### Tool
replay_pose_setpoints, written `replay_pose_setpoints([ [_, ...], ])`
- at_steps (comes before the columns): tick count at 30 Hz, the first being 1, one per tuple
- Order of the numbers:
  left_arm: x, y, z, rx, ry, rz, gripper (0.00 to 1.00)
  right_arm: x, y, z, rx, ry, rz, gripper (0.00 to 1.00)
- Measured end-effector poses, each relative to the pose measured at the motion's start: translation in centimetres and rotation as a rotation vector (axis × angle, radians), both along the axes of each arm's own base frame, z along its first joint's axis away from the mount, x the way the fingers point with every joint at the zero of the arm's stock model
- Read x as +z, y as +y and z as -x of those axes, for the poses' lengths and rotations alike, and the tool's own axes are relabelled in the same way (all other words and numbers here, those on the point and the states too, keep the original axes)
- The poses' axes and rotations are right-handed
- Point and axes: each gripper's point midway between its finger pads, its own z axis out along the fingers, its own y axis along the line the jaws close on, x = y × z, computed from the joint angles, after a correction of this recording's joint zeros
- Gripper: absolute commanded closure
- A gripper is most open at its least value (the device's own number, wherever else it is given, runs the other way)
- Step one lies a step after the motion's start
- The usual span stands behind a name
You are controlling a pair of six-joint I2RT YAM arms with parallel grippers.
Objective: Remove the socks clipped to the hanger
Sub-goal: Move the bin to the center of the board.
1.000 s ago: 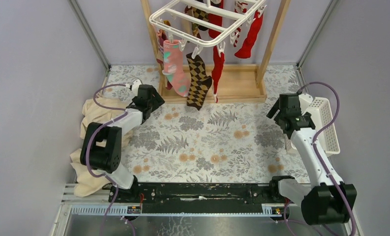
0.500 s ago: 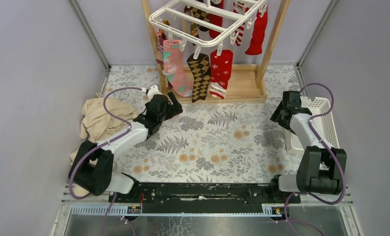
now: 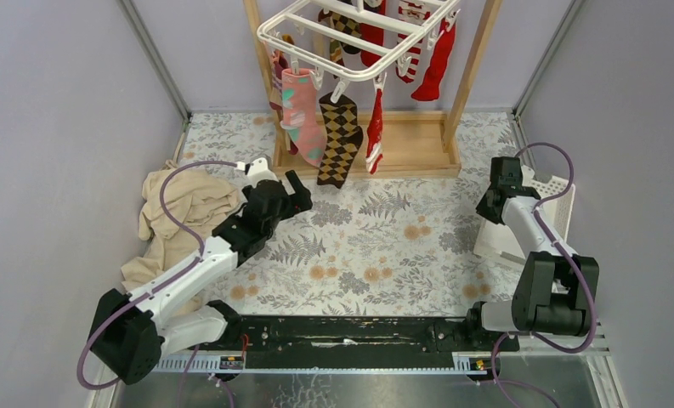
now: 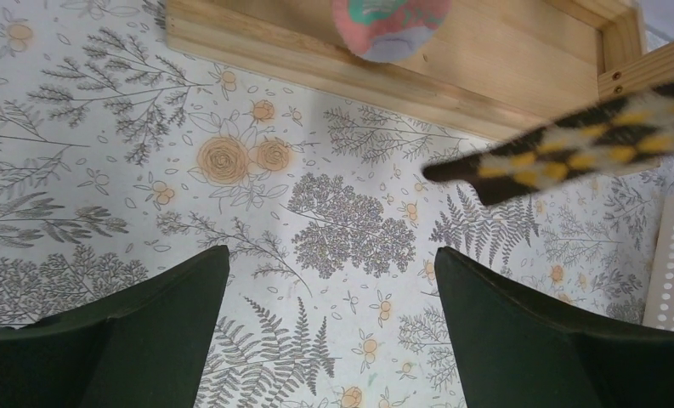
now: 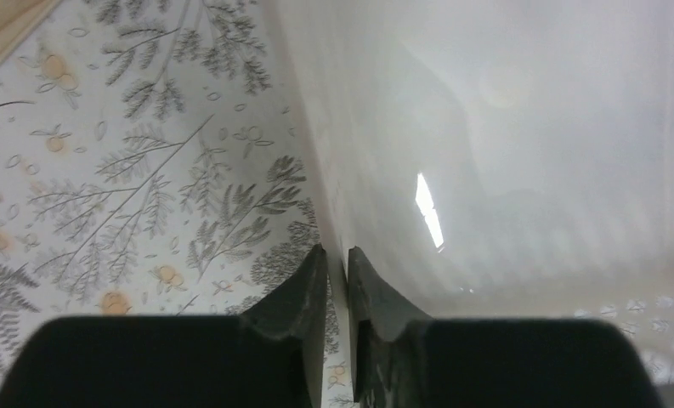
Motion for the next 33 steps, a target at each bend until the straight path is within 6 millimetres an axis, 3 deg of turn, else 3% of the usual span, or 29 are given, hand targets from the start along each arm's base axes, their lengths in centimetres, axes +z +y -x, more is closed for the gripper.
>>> replay_pose_setpoints([
  [4,0.6,0.8,0.7,0.011,-0.013,-0.012,0.02,0.1,1.6,-0.3,0.056,-0.04,-0.071,0.96],
  [8,0.3,1.3,1.3,0.011,0.002,-0.038,0.02,0.3,4.0,1.1,0.127,-0.062,-0.117,0.98],
  [14,-0.4,1.8,1.7,0.011,0.027,-0.081,0.02,2.4,12.4,3.2,0.408,-0.111,-0.191,1.0],
  [22,-1.2,1.9,1.8,0.007,0.054,-0.108,0.02,4.3,22.9,10.0,0.826,-0.077,-0.315,0.99],
  [27,-1.2,1.8,1.5,0.008,0.058,-0.119,0.02,3.1,27.3,13.7,1.05,0.043,-0.3,0.96],
  [33,-1.0,2.1,1.4,0.02,0.049,-0.134,0.02,1.7,33.8,17.9,1.39,0.14,-0.149,1.0],
])
